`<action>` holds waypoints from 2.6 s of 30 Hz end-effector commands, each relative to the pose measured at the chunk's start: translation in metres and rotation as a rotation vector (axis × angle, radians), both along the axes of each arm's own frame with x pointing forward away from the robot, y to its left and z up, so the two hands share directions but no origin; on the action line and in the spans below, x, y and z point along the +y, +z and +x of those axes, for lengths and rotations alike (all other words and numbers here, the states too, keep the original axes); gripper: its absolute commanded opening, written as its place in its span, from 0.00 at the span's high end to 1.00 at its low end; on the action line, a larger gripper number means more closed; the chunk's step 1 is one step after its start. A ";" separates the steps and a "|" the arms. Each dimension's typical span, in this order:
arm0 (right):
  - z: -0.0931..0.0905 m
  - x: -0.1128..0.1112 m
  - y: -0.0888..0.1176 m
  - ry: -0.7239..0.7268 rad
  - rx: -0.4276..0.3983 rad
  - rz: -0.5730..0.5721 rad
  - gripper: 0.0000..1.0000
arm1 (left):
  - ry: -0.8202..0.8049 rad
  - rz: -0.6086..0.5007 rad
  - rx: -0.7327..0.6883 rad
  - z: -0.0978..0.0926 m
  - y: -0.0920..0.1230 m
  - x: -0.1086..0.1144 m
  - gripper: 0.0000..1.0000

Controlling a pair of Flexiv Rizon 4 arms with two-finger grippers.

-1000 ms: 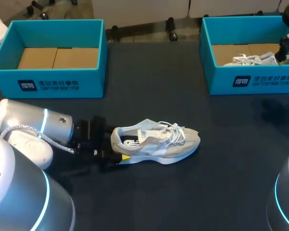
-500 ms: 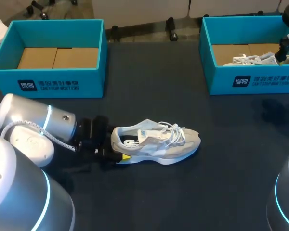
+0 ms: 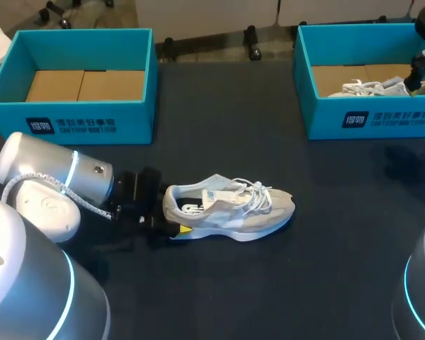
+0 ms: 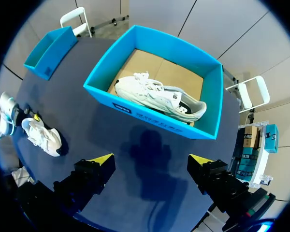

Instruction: Take the shoe out of the shoebox, open the shoe tongue, remove and reinsert the insole, then place the shoe into the shoebox

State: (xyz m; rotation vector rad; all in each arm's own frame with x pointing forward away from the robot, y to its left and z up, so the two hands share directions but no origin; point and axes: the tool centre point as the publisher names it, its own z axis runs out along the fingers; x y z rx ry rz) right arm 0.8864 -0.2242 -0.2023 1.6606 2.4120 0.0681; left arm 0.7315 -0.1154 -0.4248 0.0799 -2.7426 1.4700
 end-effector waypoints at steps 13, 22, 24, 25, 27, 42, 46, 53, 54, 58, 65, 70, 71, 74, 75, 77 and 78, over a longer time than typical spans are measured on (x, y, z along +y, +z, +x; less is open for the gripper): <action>0.000 0.000 0.000 0.000 -0.001 -0.002 0.00 | -0.020 -0.004 0.025 0.009 0.001 0.004 1.00; 0.000 0.000 0.000 0.000 -0.001 -0.002 0.00 | -0.039 -0.001 0.031 0.011 0.004 0.004 1.00; 0.000 0.000 0.000 0.000 -0.001 -0.002 0.00 | -0.040 0.002 0.031 0.011 0.003 0.003 1.00; 0.000 0.000 0.000 0.000 -0.001 -0.002 0.00 | -0.040 0.004 0.031 0.011 0.002 0.004 1.00; 0.000 0.000 0.000 0.000 -0.001 -0.002 0.00 | -0.038 0.006 0.030 0.011 0.002 0.004 1.00; 0.000 0.000 0.000 0.000 -0.001 -0.002 0.00 | -0.038 0.006 0.030 0.011 0.002 0.004 1.00; 0.000 0.000 0.000 0.000 -0.001 -0.002 0.00 | -0.038 0.006 0.030 0.011 0.002 0.004 1.00; 0.000 0.000 0.000 0.000 -0.001 -0.002 0.00 | -0.038 0.006 0.030 0.011 0.002 0.004 1.00; 0.000 0.000 0.000 0.000 -0.001 -0.002 0.00 | -0.038 0.006 0.030 0.011 0.002 0.004 1.00; 0.000 0.000 0.000 0.000 -0.001 -0.002 0.00 | -0.038 0.006 0.030 0.011 0.002 0.004 1.00; -0.005 0.036 0.005 -0.066 -0.001 -0.007 0.00 | -0.038 0.006 0.030 0.011 0.002 0.004 1.00; -0.013 0.060 0.010 -0.105 -0.002 -0.027 0.00 | -0.038 0.006 0.030 0.011 0.002 0.004 1.00; -0.015 0.066 0.011 -0.111 -0.002 -0.026 0.00 | -0.038 0.006 0.030 0.011 0.002 0.004 1.00; -0.022 0.086 0.015 -0.126 0.006 -0.027 0.00 | -0.038 0.006 0.030 0.011 0.002 0.004 1.00; -0.023 0.090 0.015 -0.131 0.009 -0.029 0.00 | -0.038 0.006 0.030 0.011 0.002 0.004 1.00; -0.028 0.106 0.018 -0.145 0.019 -0.040 0.00 | -0.038 0.006 0.030 0.011 0.002 0.004 1.00; -0.031 0.112 0.019 -0.151 0.020 -0.041 0.00 | -0.038 0.006 0.030 0.011 0.002 0.004 1.00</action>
